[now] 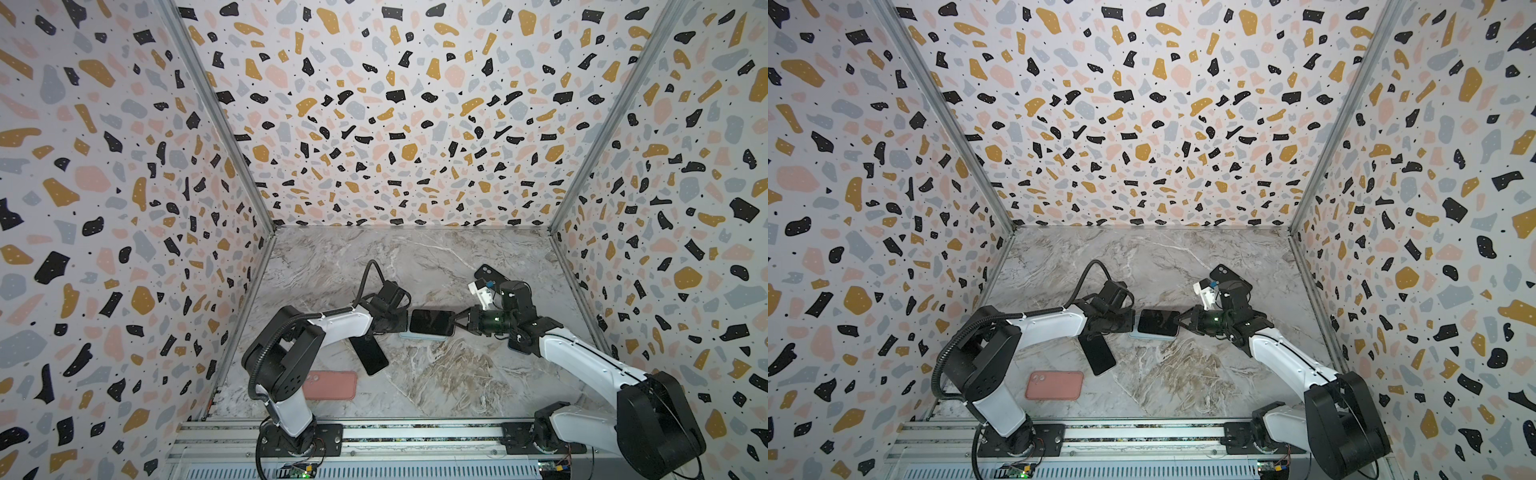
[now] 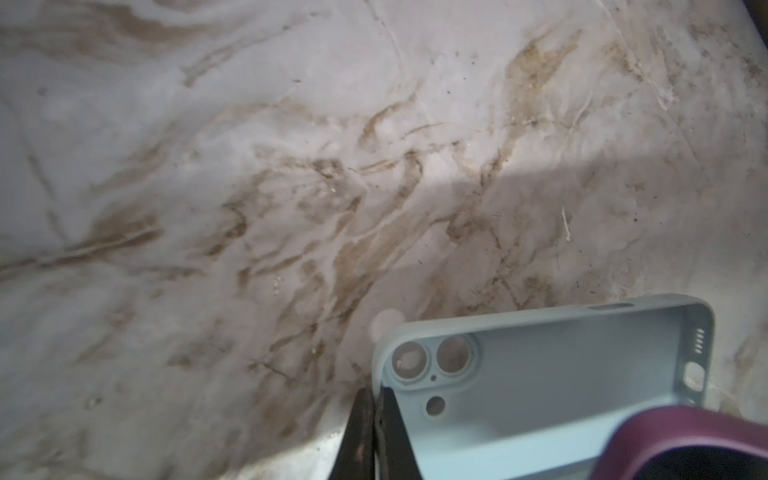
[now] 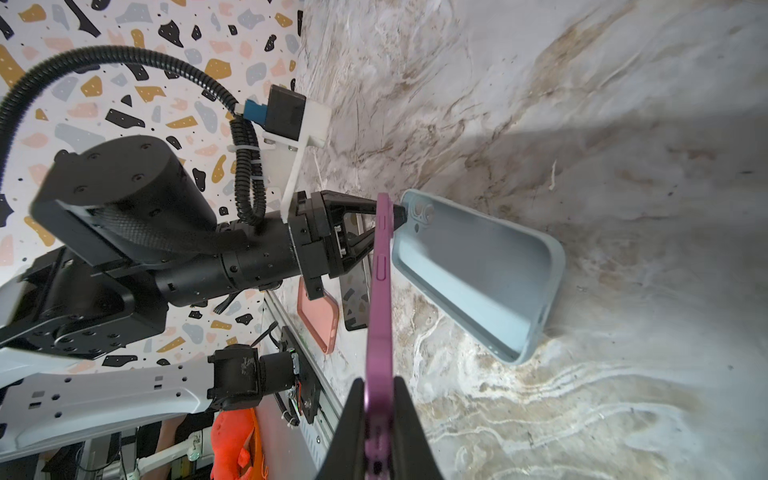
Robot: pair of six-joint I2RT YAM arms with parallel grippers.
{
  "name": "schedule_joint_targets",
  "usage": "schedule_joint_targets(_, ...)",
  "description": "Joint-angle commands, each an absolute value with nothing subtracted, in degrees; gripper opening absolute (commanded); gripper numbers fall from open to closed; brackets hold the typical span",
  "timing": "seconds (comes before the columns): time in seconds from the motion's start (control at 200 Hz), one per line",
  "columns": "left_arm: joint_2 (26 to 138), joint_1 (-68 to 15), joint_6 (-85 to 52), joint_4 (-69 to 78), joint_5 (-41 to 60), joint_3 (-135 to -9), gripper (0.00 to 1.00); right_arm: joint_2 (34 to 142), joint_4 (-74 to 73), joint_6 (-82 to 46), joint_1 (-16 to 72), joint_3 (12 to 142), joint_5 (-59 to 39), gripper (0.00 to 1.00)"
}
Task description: Put the phone into the phone case
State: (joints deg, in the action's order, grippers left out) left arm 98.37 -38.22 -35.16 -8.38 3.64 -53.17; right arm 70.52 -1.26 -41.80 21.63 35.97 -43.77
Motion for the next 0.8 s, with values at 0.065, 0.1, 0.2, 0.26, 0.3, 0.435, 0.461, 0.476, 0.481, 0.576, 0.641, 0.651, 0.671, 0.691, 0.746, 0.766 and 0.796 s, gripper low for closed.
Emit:
schedule_joint_targets(0.065, 97.12, -38.94, -36.65, -6.77, 2.51, -51.5, 0.08, 71.84, -0.85, -39.31, 21.89, 37.77, -47.9, 0.0)
schedule_joint_targets(0.1, 97.08, -38.94, -36.65, -6.76, 2.55, -51.57, 0.09, 72.16, -0.53, -39.16, 21.88, 37.81, -47.99, 0.0)
schedule_joint_targets(0.2, 96.86, -38.96, -36.74, -6.39, 2.84, -51.35, 0.13, 73.53, 0.04, -39.11, 21.8, 37.71, -48.29, 0.0)
schedule_joint_targets(0.26, 96.53, -38.92, -36.73, -6.24, 3.07, -51.24, 0.16, 74.65, 0.02, -39.42, 21.62, 37.69, -49.05, 0.0)
schedule_joint_targets(0.3, 96.26, -38.91, -36.78, -6.2, 3.12, -51.15, 0.18, 75.4, 0.08, -39.62, 21.53, 37.62, -49.71, 0.0)
schedule_joint_targets(0.435, 94.76, -38.85, -36.63, -6.33, 2.91, -50.91, 0.24, 77.1, 0.08, -40.16, 21.02, 37.7, -50.62, 0.0)
schedule_joint_targets(0.461, 94.51, -38.77, -36.58, -6.32, 2.81, -50.81, 0.24, 77.23, 0.02, -40.17, 20.96, 37.7, -50.54, 0.0)
schedule_joint_targets(0.476, 94.34, -38.76, -36.56, -6.33, 2.74, -50.76, 0.25, 77.26, 0.06, -40.02, 20.92, 37.78, -50.5, 0.0)
schedule_joint_targets(0.481, 94.28, -38.72, -36.56, -6.28, 2.77, -50.74, 0.25, 77.3, 0.07, -40.05, 20.92, 37.79, -50.48, 0.0)
schedule_joint_targets(0.576, 93.7, -38.43, -36.72, -5.7, 3.54, -50.29, 0.28, 77.93, 0.0, -39.99, 20.66, 37.97, -49.96, 0.0)
schedule_joint_targets(0.641, 93.44, -38.32, -37.09, -4.66, 4.92, -49.72, 0.31, 78.59, 0.0, -39.85, 20.41, 38.24, -50.02, 0.0)
schedule_joint_targets(0.651, 93.39, -38.32, -37.16, -4.46, 5.16, -49.56, 0.32, 78.64, 0.0, -39.87, 20.4, 38.23, -50.06, 0.0)
schedule_joint_targets(0.671, 93.33, -38.32, -37.3, -4.08, 5.54, -49.34, 0.32, 78.81, -0.07, -39.88, 20.4, 38.31, -50.1, 0.0)
schedule_joint_targets(0.691, 93.22, -38.25, -37.46, -3.72, 5.89, -49.12, 0.33, 78.97, -0.04, -39.83, 20.38, 38.4, -50.18, 0.0)
schedule_joint_targets(0.746, 92.93, -38.19, -37.83, -2.79, 6.79, -48.49, 0.36, 79.18, -0.14, -39.86, 20.3, 38.65, -50.22, 0.0)
schedule_joint_targets(0.766, 92.83, -38.15, -37.95, -2.49, 7.05, -48.24, 0.37, 79.3, -0.18, -39.9, 20.31, 38.73, -50.21, 0.0)
schedule_joint_targets(0.796, 92.66, -38.09, -38.09, -2.14, 7.32, -47.94, 0.38, 79.38, -0.2, -39.86, 20.31, 38.93, -50.21, 0.0)
